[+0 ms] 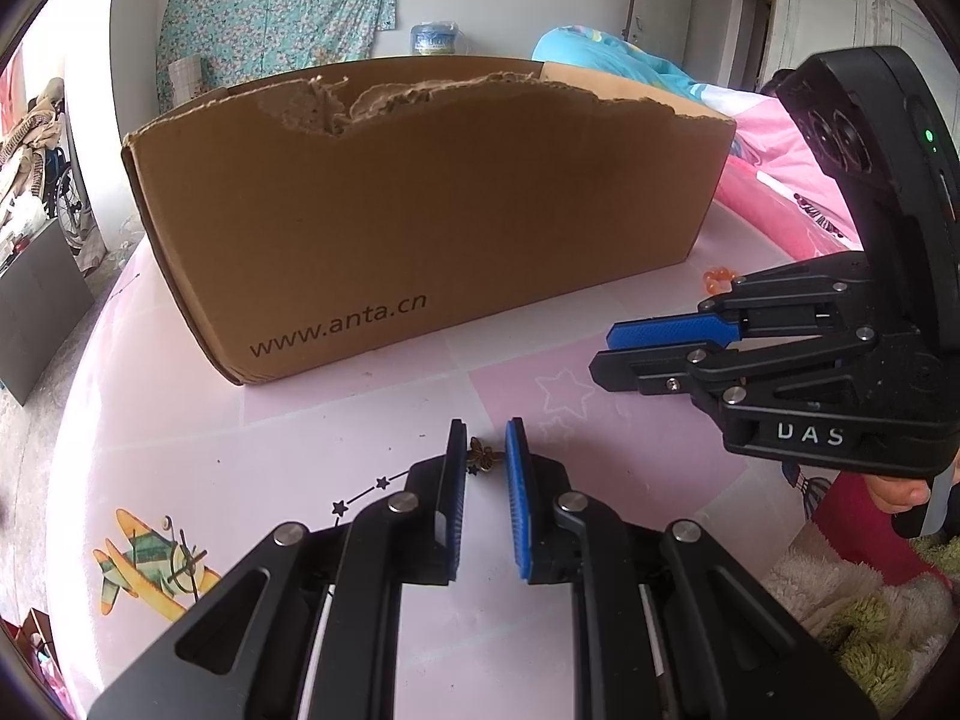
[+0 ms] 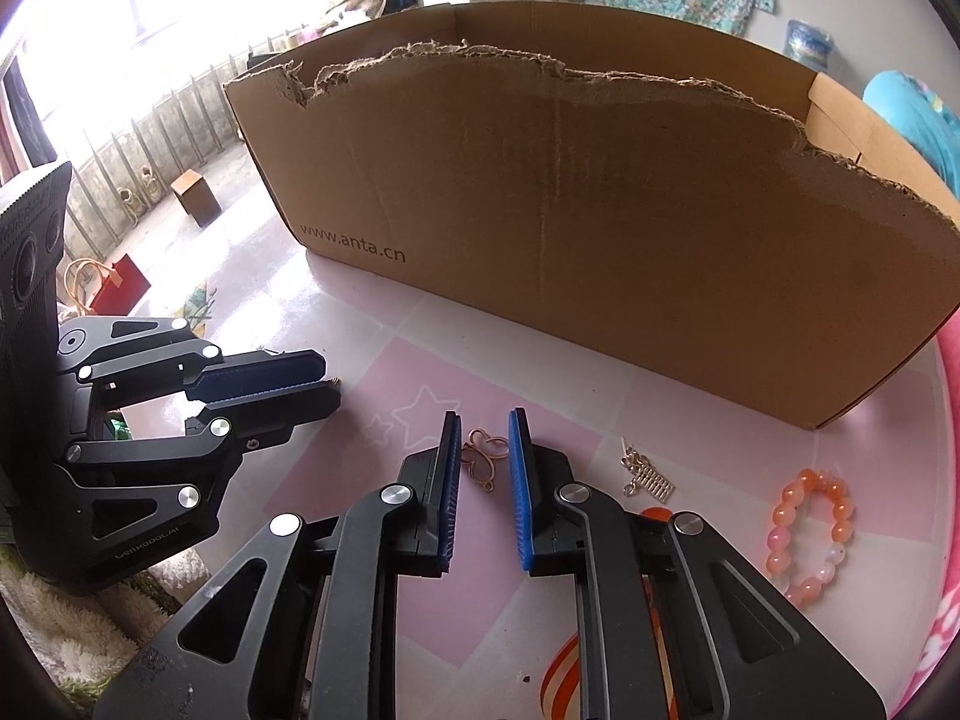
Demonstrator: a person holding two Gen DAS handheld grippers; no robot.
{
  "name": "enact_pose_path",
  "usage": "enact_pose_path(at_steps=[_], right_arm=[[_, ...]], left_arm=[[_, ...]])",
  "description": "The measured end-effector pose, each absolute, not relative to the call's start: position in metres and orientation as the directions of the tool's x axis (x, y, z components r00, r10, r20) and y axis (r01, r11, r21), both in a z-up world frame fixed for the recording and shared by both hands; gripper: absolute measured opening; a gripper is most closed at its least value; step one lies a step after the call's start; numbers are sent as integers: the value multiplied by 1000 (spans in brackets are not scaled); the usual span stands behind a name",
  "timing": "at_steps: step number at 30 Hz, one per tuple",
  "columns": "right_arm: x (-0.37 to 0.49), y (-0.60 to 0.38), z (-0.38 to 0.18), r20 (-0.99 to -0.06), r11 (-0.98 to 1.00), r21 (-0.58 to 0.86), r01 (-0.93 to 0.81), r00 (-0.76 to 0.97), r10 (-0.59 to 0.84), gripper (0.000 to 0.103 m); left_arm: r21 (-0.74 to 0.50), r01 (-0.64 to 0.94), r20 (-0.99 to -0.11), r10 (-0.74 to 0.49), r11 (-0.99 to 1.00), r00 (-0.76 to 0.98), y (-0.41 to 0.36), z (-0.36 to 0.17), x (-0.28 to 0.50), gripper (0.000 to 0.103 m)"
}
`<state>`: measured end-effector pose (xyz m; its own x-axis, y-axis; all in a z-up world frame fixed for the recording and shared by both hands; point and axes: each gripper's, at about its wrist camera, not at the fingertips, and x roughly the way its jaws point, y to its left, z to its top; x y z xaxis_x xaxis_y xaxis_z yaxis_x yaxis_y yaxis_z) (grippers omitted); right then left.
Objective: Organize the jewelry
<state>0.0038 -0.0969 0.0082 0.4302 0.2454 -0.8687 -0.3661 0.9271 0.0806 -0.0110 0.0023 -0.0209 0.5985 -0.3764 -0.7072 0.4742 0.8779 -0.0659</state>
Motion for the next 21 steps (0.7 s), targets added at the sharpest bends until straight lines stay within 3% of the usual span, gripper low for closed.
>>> enact_pose_path(at_steps=[8, 17, 21], right_arm=[[-6, -114, 49, -817, 929, 125, -349, 495, 296, 14], [-3, -129, 130, -663, 913, 163, -374, 643, 382, 14], [30, -129, 136, -644, 918, 173, -357, 664, 380, 14]], left_arm=[[-79, 498, -654, -422, 863, 628, 10, 0, -22, 12], [-112, 577, -463, -557, 809, 690, 24, 87, -32, 12], [-122, 587, -454, -571, 800, 684, 17, 114, -1, 12]])
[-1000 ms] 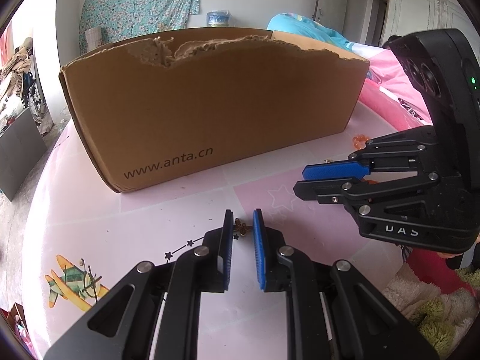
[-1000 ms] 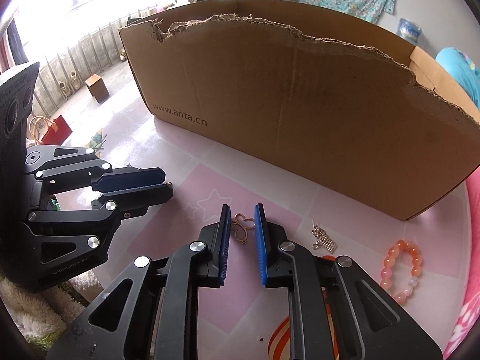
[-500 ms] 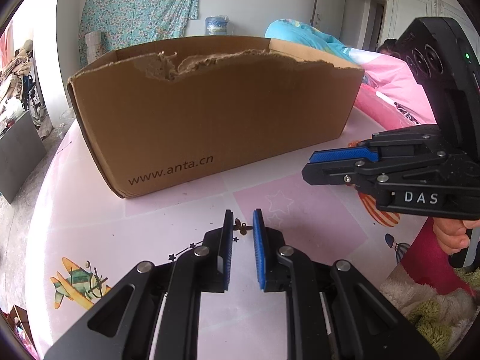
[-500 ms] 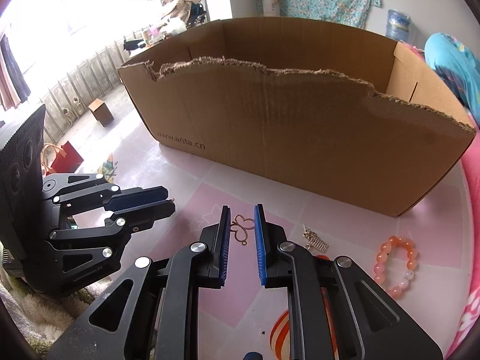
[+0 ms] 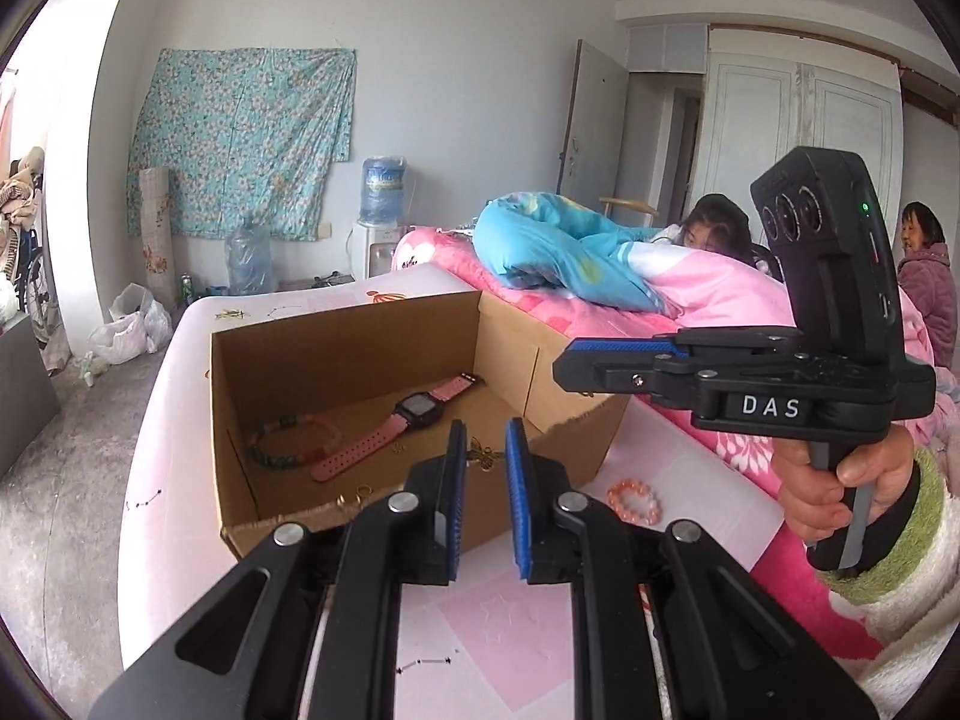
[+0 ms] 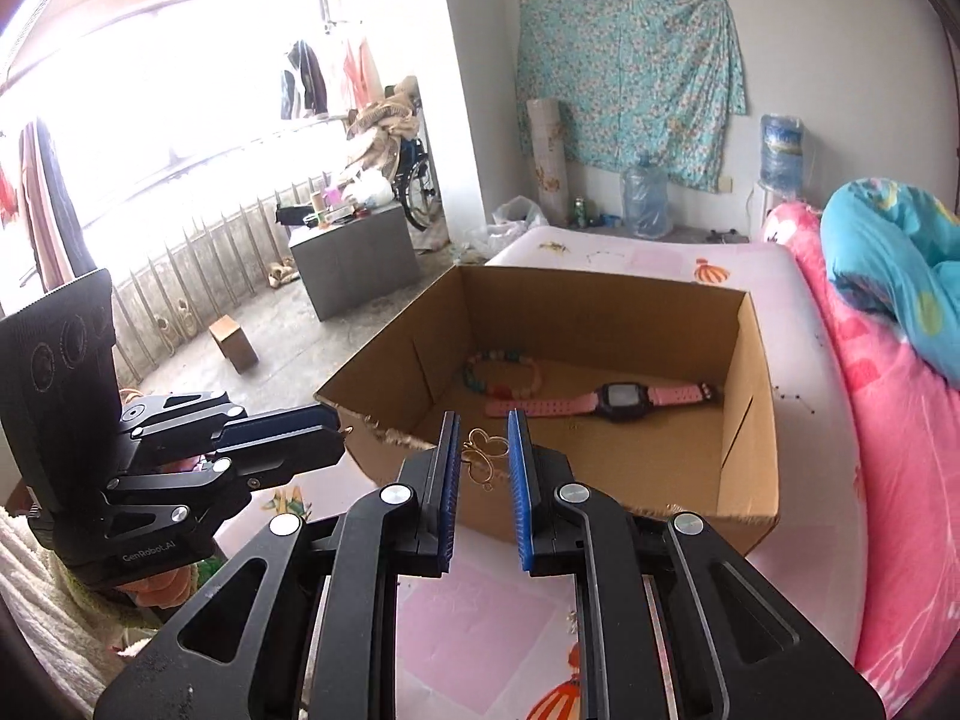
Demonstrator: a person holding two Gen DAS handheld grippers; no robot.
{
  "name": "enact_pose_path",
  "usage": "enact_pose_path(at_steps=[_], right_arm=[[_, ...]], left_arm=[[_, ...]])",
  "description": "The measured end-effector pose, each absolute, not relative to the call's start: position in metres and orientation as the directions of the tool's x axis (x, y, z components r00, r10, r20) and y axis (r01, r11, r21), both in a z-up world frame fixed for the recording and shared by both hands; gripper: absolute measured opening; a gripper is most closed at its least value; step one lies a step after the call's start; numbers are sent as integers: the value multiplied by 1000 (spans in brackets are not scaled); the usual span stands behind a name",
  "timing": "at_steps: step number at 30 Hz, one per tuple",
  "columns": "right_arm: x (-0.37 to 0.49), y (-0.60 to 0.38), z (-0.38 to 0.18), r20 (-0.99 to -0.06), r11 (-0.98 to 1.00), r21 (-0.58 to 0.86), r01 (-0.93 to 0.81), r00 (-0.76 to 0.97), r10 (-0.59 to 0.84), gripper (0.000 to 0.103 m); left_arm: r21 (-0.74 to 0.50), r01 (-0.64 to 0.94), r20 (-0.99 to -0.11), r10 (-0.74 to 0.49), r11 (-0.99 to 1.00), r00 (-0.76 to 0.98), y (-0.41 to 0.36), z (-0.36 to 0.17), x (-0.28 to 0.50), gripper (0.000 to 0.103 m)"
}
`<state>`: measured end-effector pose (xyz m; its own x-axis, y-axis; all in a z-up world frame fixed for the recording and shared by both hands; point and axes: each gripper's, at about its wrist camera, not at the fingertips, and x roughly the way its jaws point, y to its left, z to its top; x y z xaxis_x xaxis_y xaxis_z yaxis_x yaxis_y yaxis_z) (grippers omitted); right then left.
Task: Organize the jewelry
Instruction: 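Carry the butterfly charm over the box and open the left tool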
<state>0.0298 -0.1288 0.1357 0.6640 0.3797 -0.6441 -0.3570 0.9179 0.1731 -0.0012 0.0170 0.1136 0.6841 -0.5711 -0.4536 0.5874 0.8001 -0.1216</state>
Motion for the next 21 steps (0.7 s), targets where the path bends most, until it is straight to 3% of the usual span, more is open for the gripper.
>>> enact_pose_path(at_steps=[6, 12, 14, 16, 21], right_arm=[[108, -144, 96, -778, 934, 268, -236, 518, 354, 14], [140, -155, 68, -843, 948, 273, -162, 434, 317, 16], [141, -159, 65, -843, 949, 280, -146, 435, 316, 16], [141, -165, 66, -836, 947, 286, -143, 446, 320, 16], [131, -175, 73, -809, 941, 310, -135, 482, 336, 17]], left_arm=[[-277, 558, -590, -597, 782, 543, -6, 102, 84, 12], [-306, 511, -704, -552, 803, 446, -33, 74, 132, 13], [-322, 495, -725, -547, 807, 419, -36, 66, 139, 18], [-337, 476, -727, -546, 812, 417, -34, 61, 142, 33], [-340, 459, -709, -544, 821, 449, -28, 66, 144, 45]])
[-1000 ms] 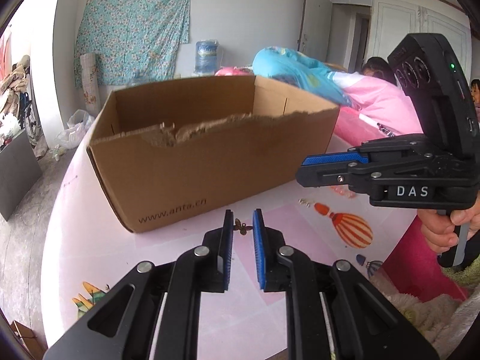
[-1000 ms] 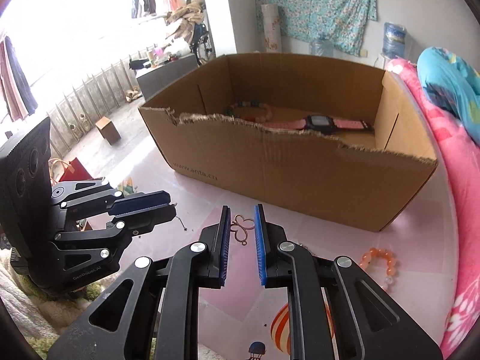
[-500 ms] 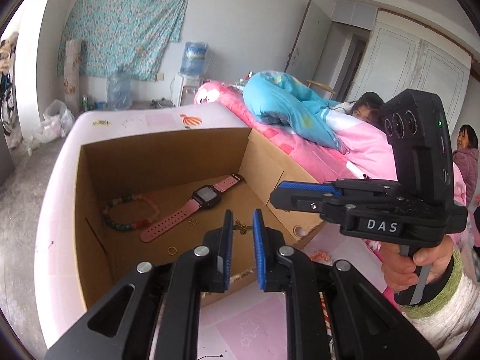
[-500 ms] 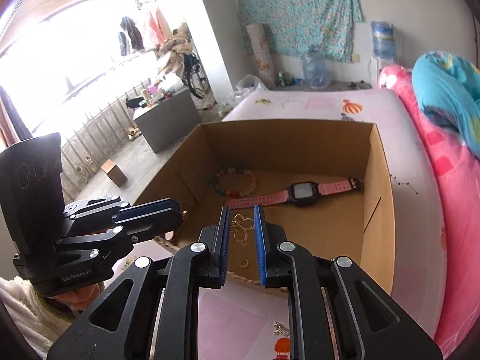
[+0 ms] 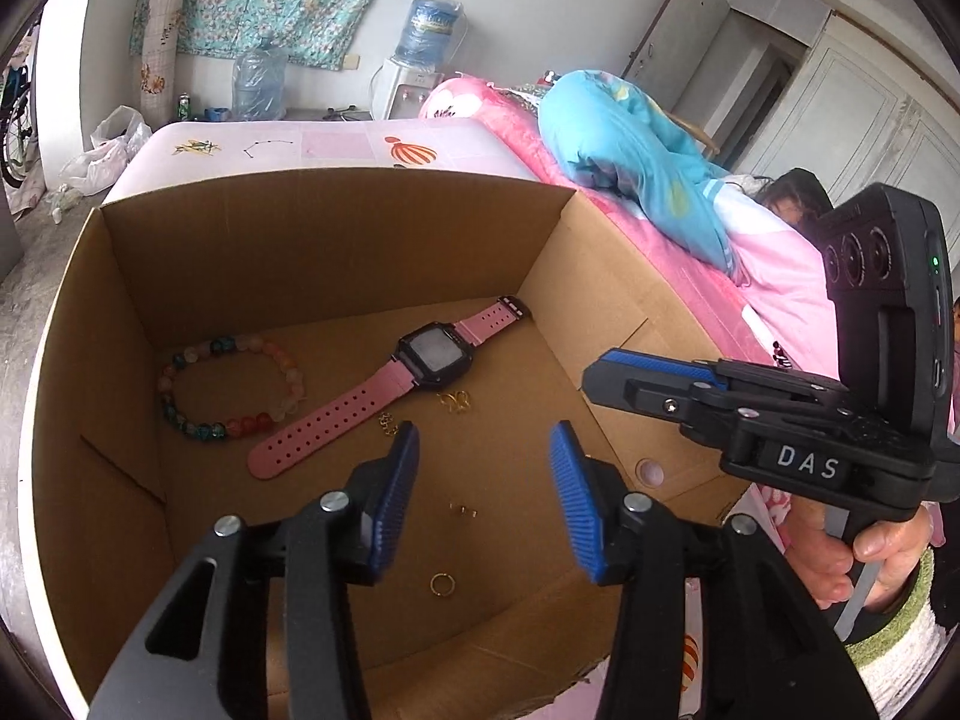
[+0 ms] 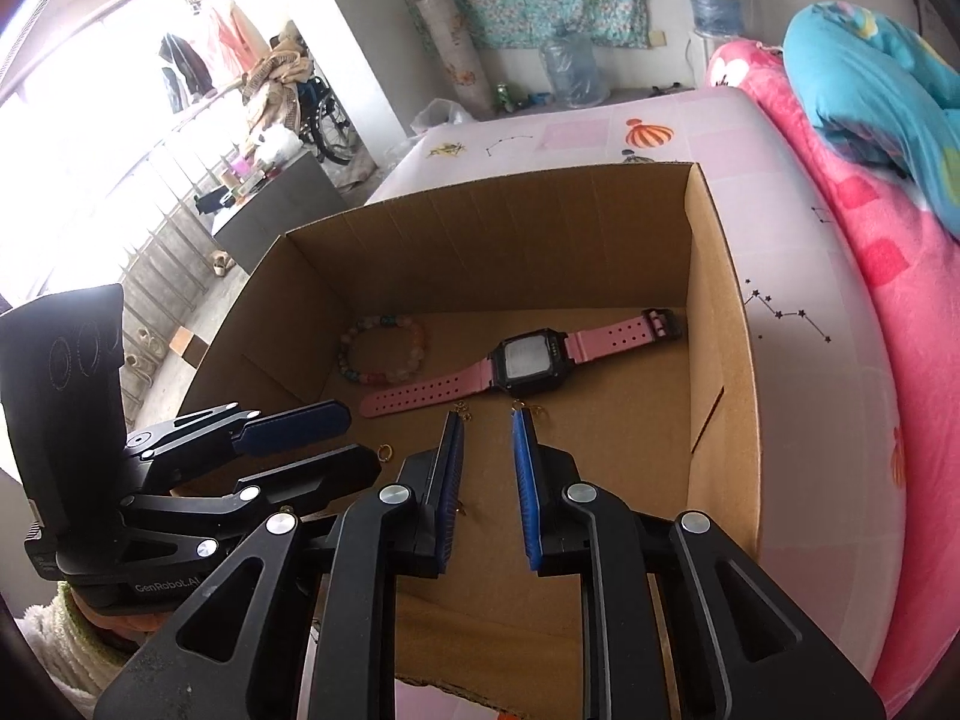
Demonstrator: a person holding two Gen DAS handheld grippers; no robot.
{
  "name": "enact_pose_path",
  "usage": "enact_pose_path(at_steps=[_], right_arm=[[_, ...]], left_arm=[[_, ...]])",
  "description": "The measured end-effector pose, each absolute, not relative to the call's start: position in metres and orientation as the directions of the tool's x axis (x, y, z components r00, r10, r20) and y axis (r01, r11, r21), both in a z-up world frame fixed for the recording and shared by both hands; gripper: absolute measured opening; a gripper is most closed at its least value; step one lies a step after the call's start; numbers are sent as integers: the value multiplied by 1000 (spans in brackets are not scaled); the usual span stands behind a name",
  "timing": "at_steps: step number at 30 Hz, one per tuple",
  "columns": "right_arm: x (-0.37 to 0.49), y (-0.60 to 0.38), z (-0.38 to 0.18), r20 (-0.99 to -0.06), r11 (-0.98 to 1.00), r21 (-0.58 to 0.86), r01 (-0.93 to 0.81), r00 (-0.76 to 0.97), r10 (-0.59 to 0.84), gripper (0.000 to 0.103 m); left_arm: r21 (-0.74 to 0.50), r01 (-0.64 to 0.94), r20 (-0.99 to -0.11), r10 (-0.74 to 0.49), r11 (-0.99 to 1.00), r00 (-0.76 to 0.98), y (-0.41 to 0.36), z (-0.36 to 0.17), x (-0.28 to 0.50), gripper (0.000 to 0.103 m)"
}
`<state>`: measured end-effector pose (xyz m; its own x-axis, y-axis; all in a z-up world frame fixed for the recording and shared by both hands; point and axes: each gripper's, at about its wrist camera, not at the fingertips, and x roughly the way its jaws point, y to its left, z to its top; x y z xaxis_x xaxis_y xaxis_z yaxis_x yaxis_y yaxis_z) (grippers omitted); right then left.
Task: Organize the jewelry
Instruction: 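Carry the butterfly charm over the box and open the left tool, then withdraw the left tool from the box toward the silver spring charm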
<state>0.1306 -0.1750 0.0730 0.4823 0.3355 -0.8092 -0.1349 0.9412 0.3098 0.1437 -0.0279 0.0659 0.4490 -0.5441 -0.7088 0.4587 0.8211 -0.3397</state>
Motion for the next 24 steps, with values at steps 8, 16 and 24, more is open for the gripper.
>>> enact_pose_path(at_steps=[8, 16, 24], right_arm=[[87, -186, 109, -727, 929, 333, -158, 585, 360, 19], [5, -204, 122, -651, 920, 354, -170, 662, 373, 24], [-12, -193, 52, -758, 920, 386, -65, 546, 357, 26]], left_arm=[[-317, 475, -649, -553, 821, 522, -12, 94, 118, 46], [-229, 565, -557, -583, 792, 592, 19, 113, 32, 64], [-134, 589, -694, -500, 797, 518, 5, 55, -15, 80]])
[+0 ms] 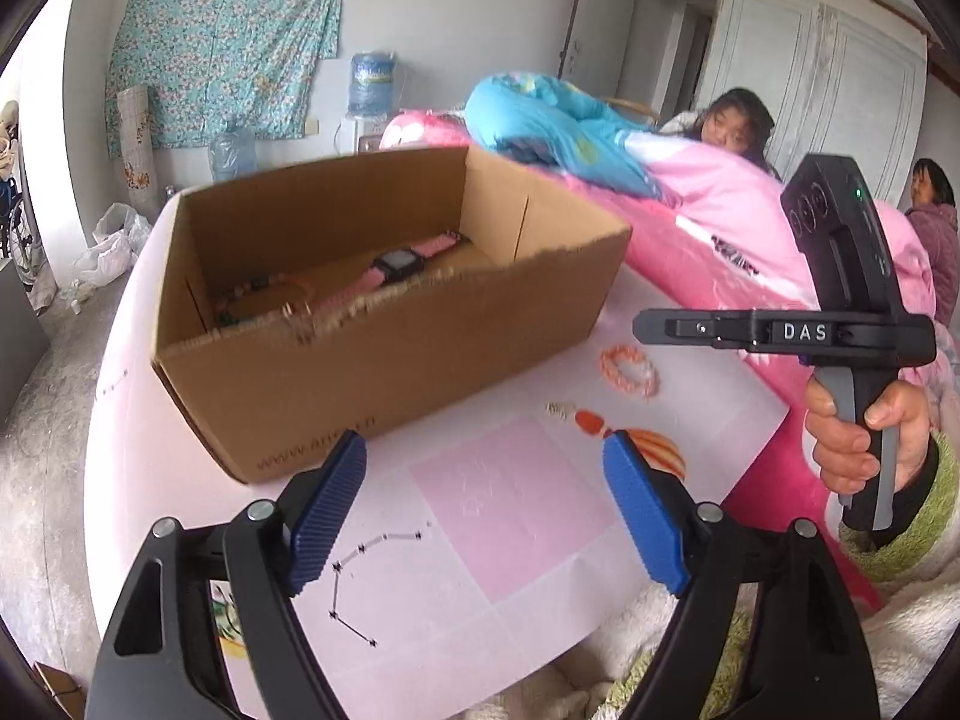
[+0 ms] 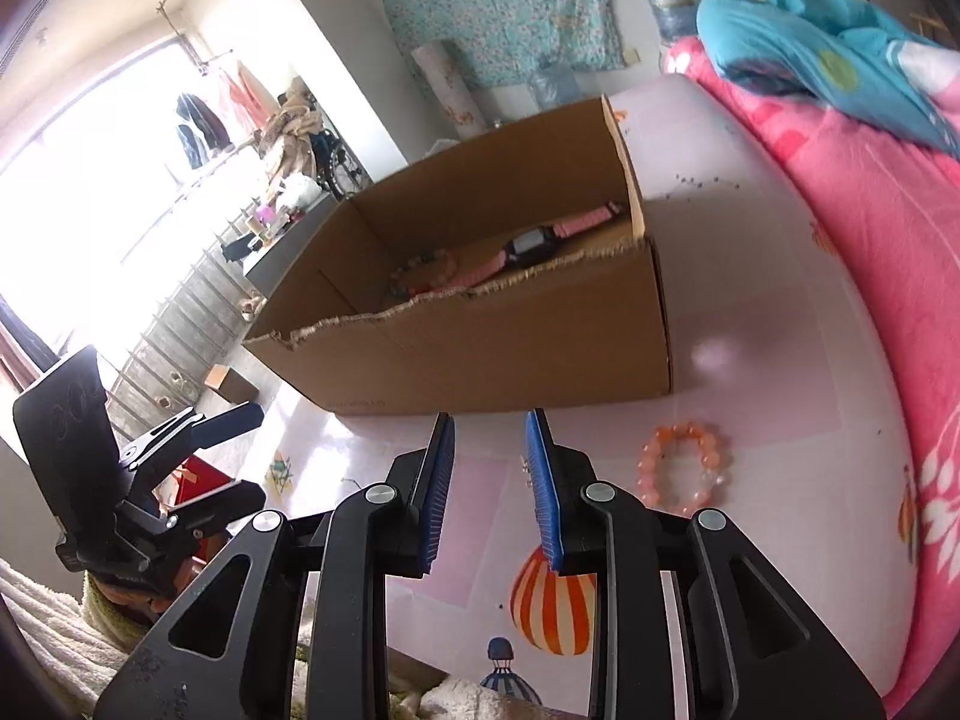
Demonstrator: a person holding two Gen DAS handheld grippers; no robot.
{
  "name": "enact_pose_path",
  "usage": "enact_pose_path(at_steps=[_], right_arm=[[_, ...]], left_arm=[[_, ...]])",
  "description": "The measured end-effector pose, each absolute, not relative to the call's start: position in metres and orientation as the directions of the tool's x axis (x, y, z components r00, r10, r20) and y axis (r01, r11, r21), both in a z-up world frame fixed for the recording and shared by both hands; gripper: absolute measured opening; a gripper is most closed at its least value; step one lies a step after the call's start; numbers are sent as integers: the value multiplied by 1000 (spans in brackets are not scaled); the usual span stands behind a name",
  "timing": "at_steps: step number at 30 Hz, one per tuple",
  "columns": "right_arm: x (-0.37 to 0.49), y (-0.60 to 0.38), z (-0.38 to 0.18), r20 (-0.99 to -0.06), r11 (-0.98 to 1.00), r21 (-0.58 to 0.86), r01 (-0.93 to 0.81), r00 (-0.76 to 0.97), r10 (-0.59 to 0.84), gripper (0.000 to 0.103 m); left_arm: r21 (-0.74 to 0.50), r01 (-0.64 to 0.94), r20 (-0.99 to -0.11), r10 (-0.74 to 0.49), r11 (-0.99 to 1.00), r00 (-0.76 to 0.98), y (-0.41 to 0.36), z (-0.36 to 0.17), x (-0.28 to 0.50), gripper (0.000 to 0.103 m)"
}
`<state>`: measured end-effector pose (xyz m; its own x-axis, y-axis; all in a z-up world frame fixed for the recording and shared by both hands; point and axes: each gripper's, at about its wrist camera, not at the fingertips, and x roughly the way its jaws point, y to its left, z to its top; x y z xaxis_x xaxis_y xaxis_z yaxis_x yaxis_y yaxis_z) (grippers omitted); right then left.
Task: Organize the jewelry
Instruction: 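Withdraw the left tool from the box toward the silver spring charm, then close the left tool on the silver spring charm while the right tool moves toward the orange bead bracelet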
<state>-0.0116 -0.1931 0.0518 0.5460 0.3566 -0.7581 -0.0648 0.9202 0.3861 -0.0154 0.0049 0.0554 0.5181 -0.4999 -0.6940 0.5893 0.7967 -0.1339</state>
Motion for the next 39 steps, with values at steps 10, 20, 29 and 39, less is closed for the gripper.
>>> enact_pose_path(at_steps=[10, 20, 29, 39], right_arm=[[22, -170, 11, -843, 968, 237, -84, 478, 248, 19], [7, -155, 2, -758, 821, 545, -172, 318, 570, 13], [4, -191, 8, -743, 819, 573, -39, 398, 539, 13], [-3, -188, 5, -797, 882, 471, -23, 418, 437, 16]], left_arm=[[7, 502, -817, -285, 865, 502, -15, -13, 1, 87], [13, 476, -806, -273, 879, 526, -13, -20, 3, 97], [15, 465, -799, -269, 885, 538, -14, -20, -2, 97], [16, 457, -807, -258, 889, 531, -13, -20, -3, 98]])
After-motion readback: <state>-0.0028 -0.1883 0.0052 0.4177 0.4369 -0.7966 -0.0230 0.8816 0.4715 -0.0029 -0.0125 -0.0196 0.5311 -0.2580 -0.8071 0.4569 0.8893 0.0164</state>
